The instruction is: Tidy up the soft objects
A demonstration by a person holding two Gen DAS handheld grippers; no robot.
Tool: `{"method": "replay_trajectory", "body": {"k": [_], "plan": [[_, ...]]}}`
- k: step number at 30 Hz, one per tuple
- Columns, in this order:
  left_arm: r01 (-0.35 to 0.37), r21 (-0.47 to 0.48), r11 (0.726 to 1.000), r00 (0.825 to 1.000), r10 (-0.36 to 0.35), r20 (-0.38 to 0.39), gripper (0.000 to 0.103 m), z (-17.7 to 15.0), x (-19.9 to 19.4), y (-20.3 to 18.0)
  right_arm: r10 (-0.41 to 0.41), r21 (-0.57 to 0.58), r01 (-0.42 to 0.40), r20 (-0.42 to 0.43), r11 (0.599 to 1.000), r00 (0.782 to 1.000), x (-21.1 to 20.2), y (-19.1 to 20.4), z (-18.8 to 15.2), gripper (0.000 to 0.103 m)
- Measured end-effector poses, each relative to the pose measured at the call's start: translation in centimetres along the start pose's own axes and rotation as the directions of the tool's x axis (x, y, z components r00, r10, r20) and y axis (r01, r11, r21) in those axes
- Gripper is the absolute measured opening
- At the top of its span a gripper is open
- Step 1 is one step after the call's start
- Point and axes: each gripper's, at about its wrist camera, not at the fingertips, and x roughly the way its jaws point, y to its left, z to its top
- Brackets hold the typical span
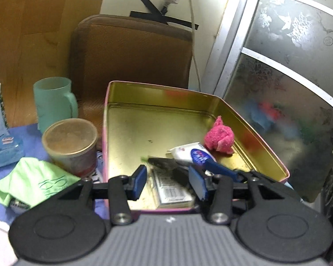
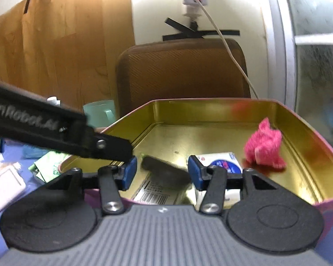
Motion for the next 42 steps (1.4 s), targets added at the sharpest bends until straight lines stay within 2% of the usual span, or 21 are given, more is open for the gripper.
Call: {"method": "replay_trajectory", "body": {"k": [5, 10, 16, 20, 22, 26, 28, 31, 34, 37, 41, 42], "plan": [[-0.012, -0.032, 0.999, 1.000, 0.012, 0.014, 0.044, -0.6, -1.8, 0.8, -0.013, -0.020, 0.014, 0.046, 1.000, 0.999, -1.6, 0.3, 0.1, 0.054], [-0.047, -0.008, 0.999, 0.998, 0.048, 0.043, 0.047, -2.3, -4.5, 1.1, -0.022, -0.015, 0.023, 0.062, 1.000, 0.998, -3.3, 0.6, -0.1, 0.054], [-0.088, -0.022, 0.996, 0.996, 0.089, 0.028, 0.047, -6.5, -7.9, 3.2, -0.007, 0.006, 0.006, 0.078, 1.000, 0.997, -5.3, 1.2, -0.4, 0.054], [-0.140, -0.072, 0.987, 0.990, 0.141, 0.008, 0.047, -9.3, -10.2, 6.0, 0.045, 0.003, -0.046, 0.067, 0.999, 0.997, -6.0, 2.8, -0.8, 0.054], [-0.174, -0.120, 0.977, 0.984, 0.176, 0.011, 0.048, -10.0, -11.6, 7.8, 0.092, -0.017, -0.091, 0.042, 0.996, 0.995, -6.0, 4.1, -1.1, 0.054], [-0.226, -0.266, 0.937, 0.969, 0.245, 0.041, 0.052, -10.7, -14.5, 12.2, 0.177, -0.052, -0.178, -0.027, 0.983, 0.984, -5.3, 6.9, -1.7, 0.054], [-0.243, -0.323, 0.915, 0.961, 0.273, 0.051, 0.055, -10.7, -15.4, 14.0, 0.228, -0.053, -0.232, -0.073, 0.971, 0.971, -4.7, 8.2, -2.1, 0.054], [-0.284, -0.354, 0.891, 0.949, 0.314, 0.029, 0.057, -10.4, -15.2, 15.8, 0.292, -0.076, -0.306, -0.148, 0.949, 0.945, -4.0, 10.5, -2.9, 0.055], [-0.272, -0.358, 0.893, 0.957, 0.291, 0.000, 0.053, -10.4, -14.1, 16.5, 0.331, -0.105, -0.356, -0.202, 0.929, 0.922, -3.8, 12.5, -3.6, 0.058], [-0.241, -0.368, 0.898, 0.969, 0.245, -0.037, 0.041, -10.3, -12.4, 16.3, 0.345, -0.131, -0.382, -0.235, 0.915, 0.909, -3.9, 13.4, -4.1, 0.060], [-0.185, -0.372, 0.909, 0.982, 0.180, -0.049, 0.038, -10.6, -11.8, 15.1, 0.350, -0.146, -0.396, -0.263, 0.907, 0.899, -3.8, 13.8, -4.2, 0.061], [-0.167, -0.379, 0.910, 0.986, 0.160, -0.051, 0.038, -10.8, -11.8, 14.8, 0.353, -0.149, -0.401, -0.272, 0.904, 0.895, -3.8, 13.8, -4.2, 0.066]]}}
